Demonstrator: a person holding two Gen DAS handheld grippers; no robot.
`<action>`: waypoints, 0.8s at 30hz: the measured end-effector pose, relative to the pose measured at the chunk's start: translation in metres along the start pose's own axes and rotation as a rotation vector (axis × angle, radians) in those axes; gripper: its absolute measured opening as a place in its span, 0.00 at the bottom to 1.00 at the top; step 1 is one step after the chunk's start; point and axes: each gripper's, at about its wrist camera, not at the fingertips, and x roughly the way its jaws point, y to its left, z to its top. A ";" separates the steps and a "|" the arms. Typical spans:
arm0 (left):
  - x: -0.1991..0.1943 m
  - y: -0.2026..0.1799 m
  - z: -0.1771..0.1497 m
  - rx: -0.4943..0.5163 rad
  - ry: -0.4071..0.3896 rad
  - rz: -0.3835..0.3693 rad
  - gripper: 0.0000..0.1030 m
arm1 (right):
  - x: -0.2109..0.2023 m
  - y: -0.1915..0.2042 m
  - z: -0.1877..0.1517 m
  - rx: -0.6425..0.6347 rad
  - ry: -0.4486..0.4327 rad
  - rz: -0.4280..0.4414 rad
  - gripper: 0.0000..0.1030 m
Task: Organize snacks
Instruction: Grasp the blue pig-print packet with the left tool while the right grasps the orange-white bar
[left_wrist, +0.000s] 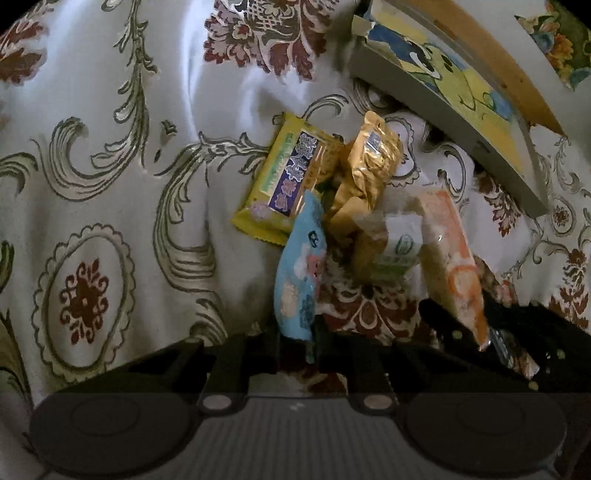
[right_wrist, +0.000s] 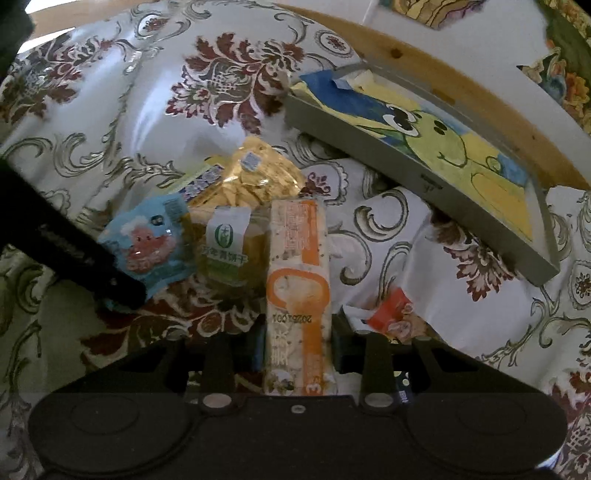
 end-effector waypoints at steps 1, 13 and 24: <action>-0.001 0.000 0.000 -0.003 -0.004 -0.004 0.18 | -0.001 0.000 0.000 0.002 0.000 0.000 0.33; -0.011 0.000 0.003 -0.008 -0.109 -0.019 0.35 | 0.008 -0.006 0.000 0.052 0.017 0.017 0.34; -0.019 -0.010 -0.002 0.052 -0.174 0.004 0.17 | 0.004 -0.003 0.000 0.020 -0.010 0.003 0.33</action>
